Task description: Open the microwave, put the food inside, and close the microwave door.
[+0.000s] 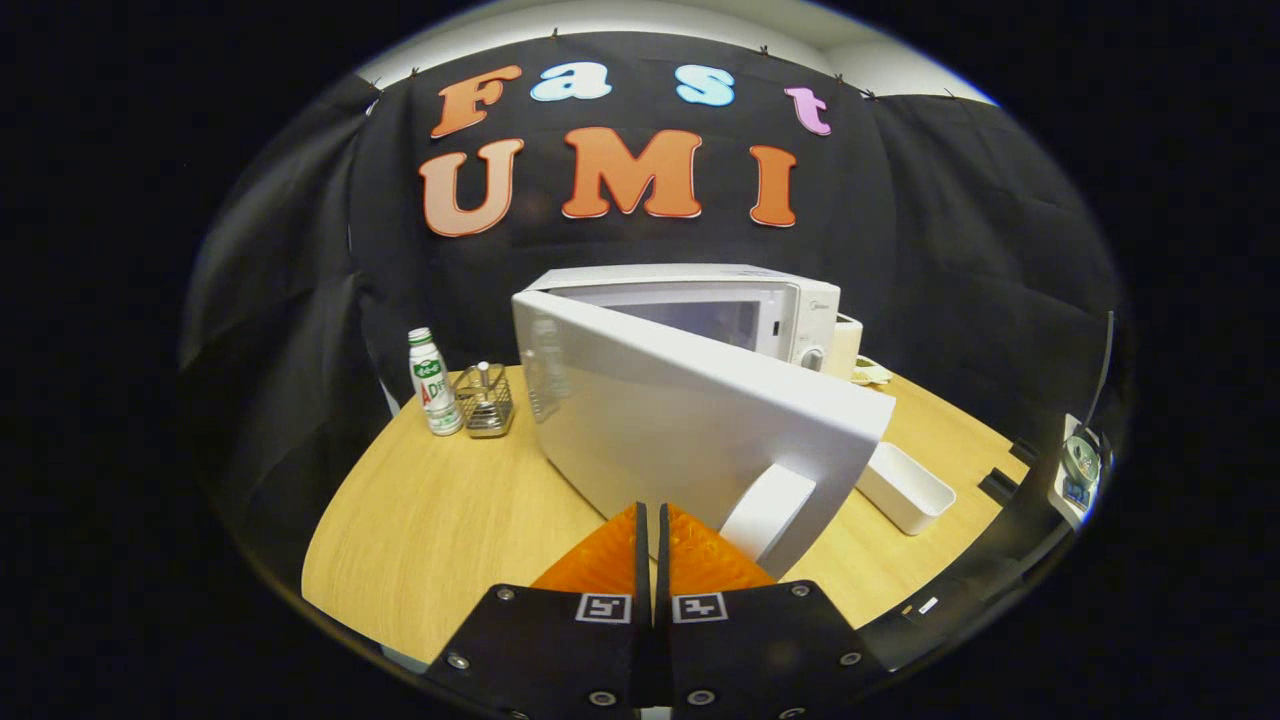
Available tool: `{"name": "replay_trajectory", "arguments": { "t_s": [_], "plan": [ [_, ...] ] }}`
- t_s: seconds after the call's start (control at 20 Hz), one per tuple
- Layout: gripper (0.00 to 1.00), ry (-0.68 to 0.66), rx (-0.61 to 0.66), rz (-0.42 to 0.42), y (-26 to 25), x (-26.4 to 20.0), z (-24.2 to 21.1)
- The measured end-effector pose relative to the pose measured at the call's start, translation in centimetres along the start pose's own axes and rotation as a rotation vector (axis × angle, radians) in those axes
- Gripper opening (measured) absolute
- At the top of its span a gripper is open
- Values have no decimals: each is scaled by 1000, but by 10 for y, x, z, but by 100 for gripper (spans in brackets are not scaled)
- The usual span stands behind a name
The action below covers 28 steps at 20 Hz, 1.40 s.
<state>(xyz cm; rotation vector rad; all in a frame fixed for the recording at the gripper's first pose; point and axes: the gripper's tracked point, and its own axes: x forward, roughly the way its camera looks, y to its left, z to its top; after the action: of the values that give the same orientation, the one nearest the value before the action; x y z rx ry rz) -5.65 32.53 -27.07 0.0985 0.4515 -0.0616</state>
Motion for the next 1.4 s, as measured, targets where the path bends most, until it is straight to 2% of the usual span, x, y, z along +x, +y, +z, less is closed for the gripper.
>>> {"name": "replay_trajectory", "arguments": {
  "t_s": [0.25, 0.5, 0.7, 1.2, 1.4],
  "plan": [
    [1, -27, 22, -44, -53, 40, 26],
    [1, -34, 21, -36, -81, 93, 49],
    [1, -54, 7, -2, -93, 131, 71],
    [1, -34, 0, 98, -102, 212, 83],
    [1, -25, -16, 141, -98, 228, 85]
  ]
}}
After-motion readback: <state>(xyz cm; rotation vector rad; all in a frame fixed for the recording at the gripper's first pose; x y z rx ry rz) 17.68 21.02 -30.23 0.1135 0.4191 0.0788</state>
